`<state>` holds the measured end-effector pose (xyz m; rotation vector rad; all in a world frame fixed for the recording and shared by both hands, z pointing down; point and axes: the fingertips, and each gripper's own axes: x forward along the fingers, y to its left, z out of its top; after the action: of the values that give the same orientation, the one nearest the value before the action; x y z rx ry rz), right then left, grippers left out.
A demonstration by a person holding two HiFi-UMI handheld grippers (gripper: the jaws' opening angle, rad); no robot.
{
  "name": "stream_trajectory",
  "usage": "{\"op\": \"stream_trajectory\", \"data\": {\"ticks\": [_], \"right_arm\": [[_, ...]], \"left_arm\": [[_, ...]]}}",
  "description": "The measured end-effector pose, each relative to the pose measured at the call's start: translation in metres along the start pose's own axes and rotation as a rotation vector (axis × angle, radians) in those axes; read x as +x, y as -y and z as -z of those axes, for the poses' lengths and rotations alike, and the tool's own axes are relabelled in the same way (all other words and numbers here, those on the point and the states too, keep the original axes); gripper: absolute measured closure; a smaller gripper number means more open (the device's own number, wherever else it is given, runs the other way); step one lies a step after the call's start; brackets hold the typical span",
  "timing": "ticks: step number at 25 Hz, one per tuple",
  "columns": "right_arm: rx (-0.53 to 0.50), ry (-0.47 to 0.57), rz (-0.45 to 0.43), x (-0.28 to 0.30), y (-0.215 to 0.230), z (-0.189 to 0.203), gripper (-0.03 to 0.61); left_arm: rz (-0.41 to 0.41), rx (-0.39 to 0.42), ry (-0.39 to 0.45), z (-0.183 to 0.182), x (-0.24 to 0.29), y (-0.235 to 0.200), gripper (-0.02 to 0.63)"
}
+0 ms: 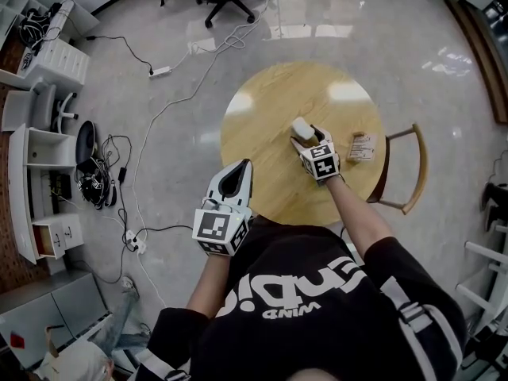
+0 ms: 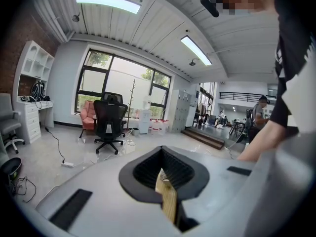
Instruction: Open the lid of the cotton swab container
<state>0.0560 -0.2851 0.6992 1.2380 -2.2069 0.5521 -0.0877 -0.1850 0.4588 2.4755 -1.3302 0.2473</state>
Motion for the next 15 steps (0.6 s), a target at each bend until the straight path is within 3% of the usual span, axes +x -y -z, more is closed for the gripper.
{"op": "stream_trajectory", "data": {"ticks": [15], "right_arm": [[0.013, -0.003, 0.008, 0.011, 0.007, -0.002, 0.290]], "left_arm": [[-0.019, -0.006, -0.019, 0.005, 0.001, -0.005, 0.606]]}}
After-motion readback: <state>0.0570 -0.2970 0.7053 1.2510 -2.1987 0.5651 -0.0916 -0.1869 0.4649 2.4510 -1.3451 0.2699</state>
